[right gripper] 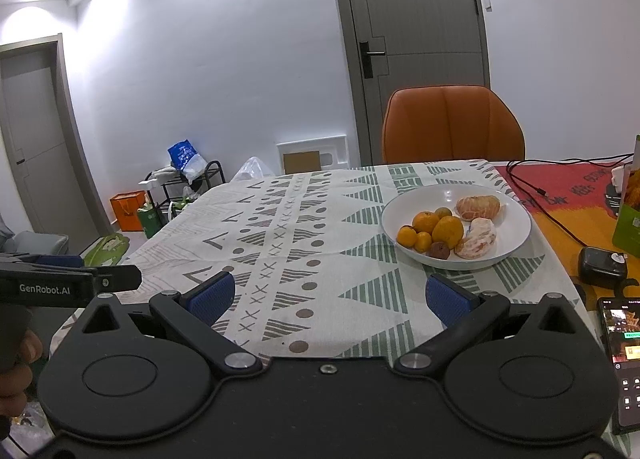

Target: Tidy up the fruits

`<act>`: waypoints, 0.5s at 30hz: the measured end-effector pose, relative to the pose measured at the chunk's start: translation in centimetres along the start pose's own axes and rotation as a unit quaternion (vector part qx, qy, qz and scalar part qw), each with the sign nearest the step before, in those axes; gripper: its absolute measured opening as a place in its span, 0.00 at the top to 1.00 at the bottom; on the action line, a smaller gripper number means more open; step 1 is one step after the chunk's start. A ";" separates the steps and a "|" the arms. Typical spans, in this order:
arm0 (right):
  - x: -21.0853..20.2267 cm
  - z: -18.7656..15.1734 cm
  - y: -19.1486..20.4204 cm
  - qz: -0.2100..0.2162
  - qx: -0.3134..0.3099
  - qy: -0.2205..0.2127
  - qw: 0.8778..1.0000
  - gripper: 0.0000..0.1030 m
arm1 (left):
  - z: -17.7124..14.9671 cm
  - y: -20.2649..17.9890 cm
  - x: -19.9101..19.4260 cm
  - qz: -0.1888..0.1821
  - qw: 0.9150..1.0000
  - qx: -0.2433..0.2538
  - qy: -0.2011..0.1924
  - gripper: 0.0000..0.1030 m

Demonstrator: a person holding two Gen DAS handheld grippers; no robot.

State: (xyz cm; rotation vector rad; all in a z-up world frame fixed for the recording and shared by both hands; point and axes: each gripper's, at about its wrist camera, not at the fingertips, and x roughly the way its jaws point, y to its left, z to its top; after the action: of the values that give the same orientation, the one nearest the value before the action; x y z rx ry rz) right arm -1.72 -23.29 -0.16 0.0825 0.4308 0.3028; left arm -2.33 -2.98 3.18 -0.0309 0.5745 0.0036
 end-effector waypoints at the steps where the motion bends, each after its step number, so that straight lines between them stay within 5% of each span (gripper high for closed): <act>1: 0.0 0.0 0.0 0.000 0.000 0.000 1.000 0.00 | 0.0 0.0 0.0 0.000 1.000 0.000 0.000 0.00; 15: -0.1 0.1 0.1 -0.001 -0.001 0.000 1.000 0.00 | 0.1 -0.1 -0.2 -0.003 1.000 -0.001 0.000 0.00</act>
State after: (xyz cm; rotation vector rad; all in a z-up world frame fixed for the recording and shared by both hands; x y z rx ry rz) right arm -1.77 -23.20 -0.04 0.0803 0.4303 0.3021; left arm -2.42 -3.04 3.42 -0.0348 0.5741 -0.0023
